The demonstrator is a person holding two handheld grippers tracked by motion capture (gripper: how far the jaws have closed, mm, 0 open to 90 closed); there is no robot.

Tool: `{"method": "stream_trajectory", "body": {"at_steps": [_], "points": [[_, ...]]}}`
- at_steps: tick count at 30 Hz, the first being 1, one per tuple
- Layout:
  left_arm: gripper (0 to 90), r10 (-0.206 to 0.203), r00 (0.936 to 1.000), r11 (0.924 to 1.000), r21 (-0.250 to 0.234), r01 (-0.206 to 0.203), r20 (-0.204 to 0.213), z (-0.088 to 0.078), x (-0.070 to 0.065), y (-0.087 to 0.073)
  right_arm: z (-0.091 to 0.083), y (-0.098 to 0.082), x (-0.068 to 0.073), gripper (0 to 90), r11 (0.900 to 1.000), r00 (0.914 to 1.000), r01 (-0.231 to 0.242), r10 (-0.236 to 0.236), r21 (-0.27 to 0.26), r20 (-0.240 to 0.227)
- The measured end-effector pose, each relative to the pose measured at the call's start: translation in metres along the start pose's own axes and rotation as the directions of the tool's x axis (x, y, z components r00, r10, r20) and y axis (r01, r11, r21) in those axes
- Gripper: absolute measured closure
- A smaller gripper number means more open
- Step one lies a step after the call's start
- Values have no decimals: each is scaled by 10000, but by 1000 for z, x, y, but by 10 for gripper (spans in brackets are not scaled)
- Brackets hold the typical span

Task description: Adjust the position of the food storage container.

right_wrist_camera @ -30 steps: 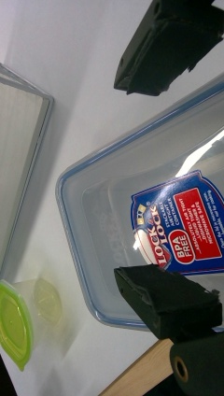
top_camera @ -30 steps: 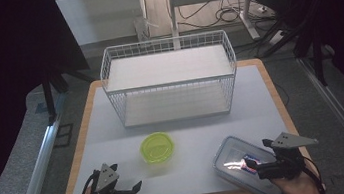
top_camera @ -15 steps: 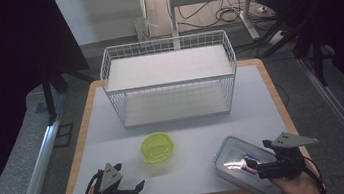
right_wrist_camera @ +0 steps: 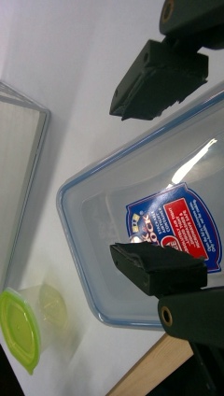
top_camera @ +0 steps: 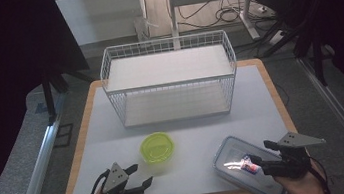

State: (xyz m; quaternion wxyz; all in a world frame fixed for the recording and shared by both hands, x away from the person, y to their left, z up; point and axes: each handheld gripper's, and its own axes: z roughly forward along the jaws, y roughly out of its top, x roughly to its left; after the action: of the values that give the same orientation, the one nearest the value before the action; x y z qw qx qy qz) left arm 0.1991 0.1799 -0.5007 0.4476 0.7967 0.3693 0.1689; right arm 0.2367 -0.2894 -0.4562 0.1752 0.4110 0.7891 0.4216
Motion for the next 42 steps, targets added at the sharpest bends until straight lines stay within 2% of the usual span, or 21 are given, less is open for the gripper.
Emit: {"method": "stream_trajectory", "body": {"at_steps": [1,2,3,5,9,11,13,16,17,21,25,32,38,41,42], "points": [[437,0,10000,10000,0,0,0,0,0,0,0,0,0,276,10000,10000,0,0,0,0],[437,-61,9998,10000,-41,62,178,2,-2,3,0,0,0,276,10000,10000,-4,4,3,-5],[524,-151,9997,9999,-61,153,215,5,-3,5,1,0,0,277,10000,10000,17,-17,0,0],[634,-270,9990,9996,-2,271,353,12,-6,9,1,0,2,277,10000,10000,81,-81,-21,-13],[827,-240,9977,9995,203,228,630,28,-13,15,1,0,2,278,9998,9998,183,-183,-40,19],[886,-197,9966,9992,356,169,798,37,-18,19,2,0,1,278,9999,9998,166,-166,-3,56],[898,-119,9960,9988,474,77,891,47,-22,22,2,0,1,278,9998,9997,215,-215,-8,71],[899,-45,9958,9970,776,-26,913,70,-30,27,2,1,2,278,9997,9997,227,-226,-75,116],[899,-45,9958,9970,776,-26,913,70,-30,27,2,1,2,278,9997,9997,227,-226,-75,116],[899,-182,9979,9967,802,131,624,89,-31,31,1,1,1,278,9998,9998,177,-176,-117,97],[899,-129,9995,9954,952,103,272,102,-30,34,1,1,1,277,9998,9998,177,-175,-112,112],[900,-172,9991,9945,1022,211,-388,105,-22,32,1,1,1,277,9998,9998,192,-191,-108,99],[899,-409,9953,9918,1175,512,-883,103,-9,29,1,1,1,278,9997,9997,228,-227,-90,93],[899,-522,9950,9905,1227,624,-848,102,-6,28,1,0,1,278,9997,9997,224,-223,-82,76],[899,-623,9962,9902,1215,693,-607,102,-8,30,1,0,1,277,9997,9997,233,-232,-67,83]]}}
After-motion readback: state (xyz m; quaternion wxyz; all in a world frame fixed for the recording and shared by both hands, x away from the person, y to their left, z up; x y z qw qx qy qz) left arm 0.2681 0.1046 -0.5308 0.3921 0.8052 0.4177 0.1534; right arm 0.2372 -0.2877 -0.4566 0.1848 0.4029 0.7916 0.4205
